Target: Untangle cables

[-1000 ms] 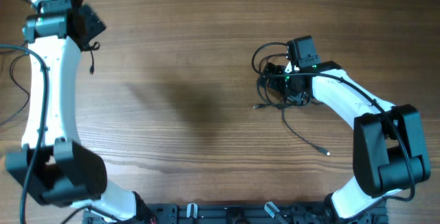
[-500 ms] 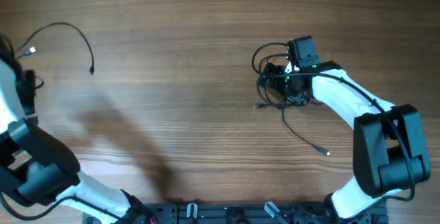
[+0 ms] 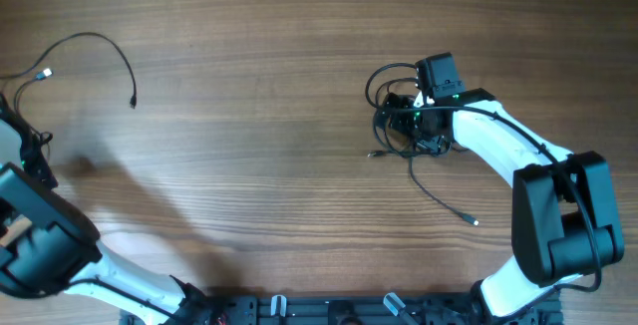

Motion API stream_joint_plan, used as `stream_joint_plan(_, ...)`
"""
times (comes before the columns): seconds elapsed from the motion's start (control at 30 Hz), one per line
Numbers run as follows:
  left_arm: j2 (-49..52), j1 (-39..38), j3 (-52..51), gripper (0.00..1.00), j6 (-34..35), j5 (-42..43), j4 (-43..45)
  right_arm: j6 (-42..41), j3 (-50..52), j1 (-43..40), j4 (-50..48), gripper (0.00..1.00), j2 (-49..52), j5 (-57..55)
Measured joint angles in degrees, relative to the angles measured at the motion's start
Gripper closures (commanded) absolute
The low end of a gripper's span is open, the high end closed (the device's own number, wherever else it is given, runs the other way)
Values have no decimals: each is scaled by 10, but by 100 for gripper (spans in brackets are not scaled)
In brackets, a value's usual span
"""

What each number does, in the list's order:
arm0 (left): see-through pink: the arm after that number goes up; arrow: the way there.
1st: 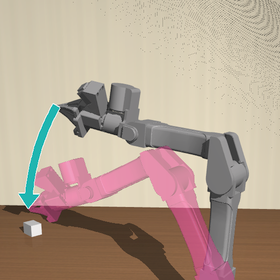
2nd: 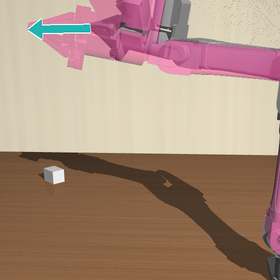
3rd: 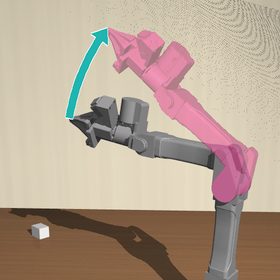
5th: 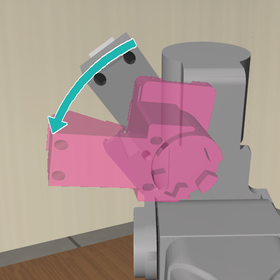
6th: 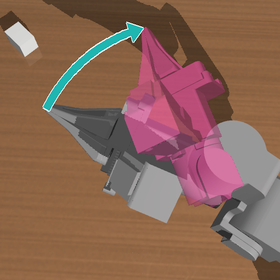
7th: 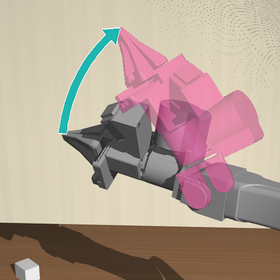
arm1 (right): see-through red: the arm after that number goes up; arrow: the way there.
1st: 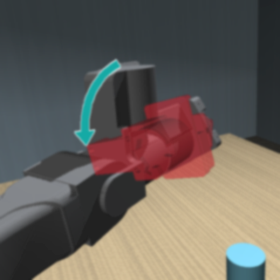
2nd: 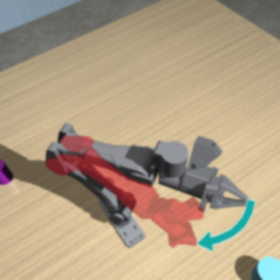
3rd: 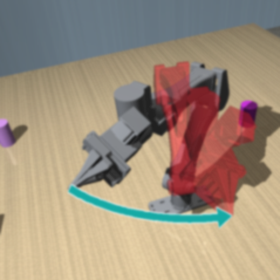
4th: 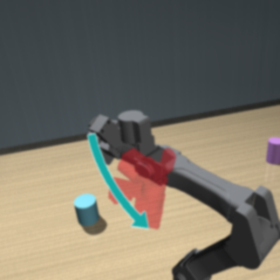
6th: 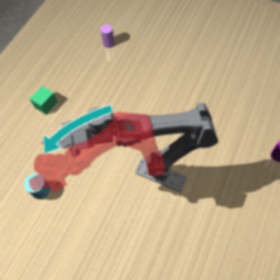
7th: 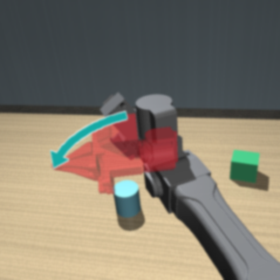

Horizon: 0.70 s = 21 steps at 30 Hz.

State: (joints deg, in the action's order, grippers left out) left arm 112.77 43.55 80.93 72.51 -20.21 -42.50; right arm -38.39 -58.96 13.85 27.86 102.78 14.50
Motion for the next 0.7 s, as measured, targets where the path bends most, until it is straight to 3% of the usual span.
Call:
stream_joint_plan(0.07, 23, 5, 0, 35, -5, 0, 21, 0, 0, 0, 0, 0, 0, 0)
stream_joint_plan(0.13, 41, 8, -1, 65, -13, 0, 41, 0, 0, 0, 0, 0, 0, 0)
stream_joint_plan(0.17, 47, 8, -1, 85, -19, 1, 50, 0, 0, 0, 0, 0, 0, 0)
stream_joint_plan(0.2, 50, 8, -1, 94, -24, 2, 56, 0, 0, 0, 0, 0, 0, 0)
stream_joint_plan(0.37, 52, 8, -3, 96, -60, 64, 135, 0, 0, 0, 0, 0, 0, -2)
stream_joint_plan(0.57, 52, -11, -2, 96, -105, 313, 322, 0, 0, 0, 0, 0, 0, -2)
stream_joint_plan(0.6, 52, -27, 3, 94, -105, 341, 327, 0, 0, 0, 0, 0, 0, -2)
stream_joint_plan(0.63, 52, -41, 9, 83, -105, 353, 325, 0, 0, 0, 0, 0, 0, -2)
stream_joint_plan(0.67, 52, -52, 12, 64, -106, 360, 320, 0, 0, 0, 0, 0, 0, -2)
stream_joint_plan(0.7, 52, -67, 20, 11, -107, 357, 300, 0, 0, 0, 0, 0, 0, -2)
